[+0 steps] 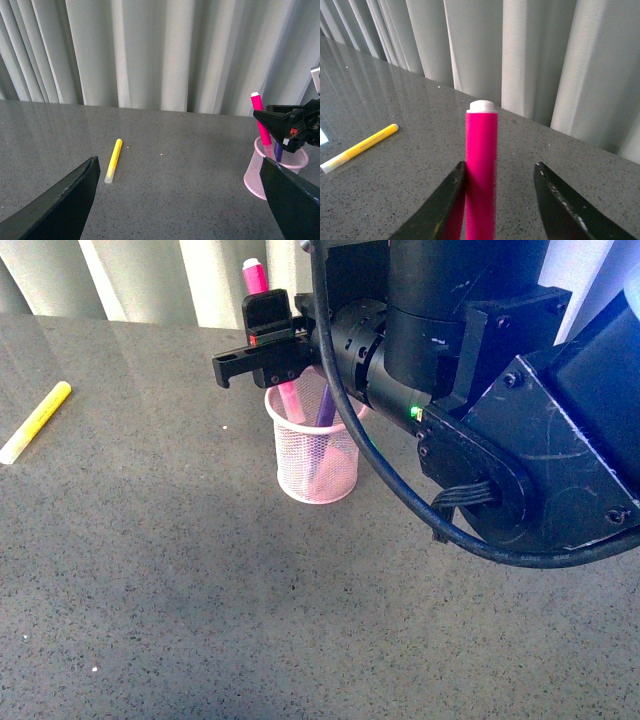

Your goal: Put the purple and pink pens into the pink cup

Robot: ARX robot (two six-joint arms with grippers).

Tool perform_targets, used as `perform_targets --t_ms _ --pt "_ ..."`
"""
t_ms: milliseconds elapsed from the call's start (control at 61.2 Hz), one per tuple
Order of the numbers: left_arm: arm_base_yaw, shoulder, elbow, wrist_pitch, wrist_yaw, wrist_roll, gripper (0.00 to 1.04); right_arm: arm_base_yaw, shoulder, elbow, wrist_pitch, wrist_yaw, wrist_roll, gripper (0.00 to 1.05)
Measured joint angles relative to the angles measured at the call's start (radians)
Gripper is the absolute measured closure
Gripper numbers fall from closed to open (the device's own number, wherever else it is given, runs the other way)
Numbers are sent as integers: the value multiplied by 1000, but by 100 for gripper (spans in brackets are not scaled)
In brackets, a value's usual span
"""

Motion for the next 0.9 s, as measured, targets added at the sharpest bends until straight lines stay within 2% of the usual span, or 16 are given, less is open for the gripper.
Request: perform_targets --t_ms 261,294,506,637,751,816,898 --pt "0 0 0 0 0 0 7 -21 -79 -42 -6 25 5 7" --pt "0 0 0 0 0 0 7 -24 -91 -50 -6 31 5 5" --pt "0 0 0 0 0 0 7 -62 -210 -138 -55 74 -18 7" --pt "0 0 0 0 0 0 7 -128 -363 -197 -229 220 20 7" --pt "0 0 0 0 0 0 7 -209 -565 -286 -526 366 37 7" --pt "0 0 0 0 0 0 7 -232 -642 -354 -595 399 4 7" --pt "0 0 0 0 1 0 7 -236 -665 -375 -603 398 -14 7"
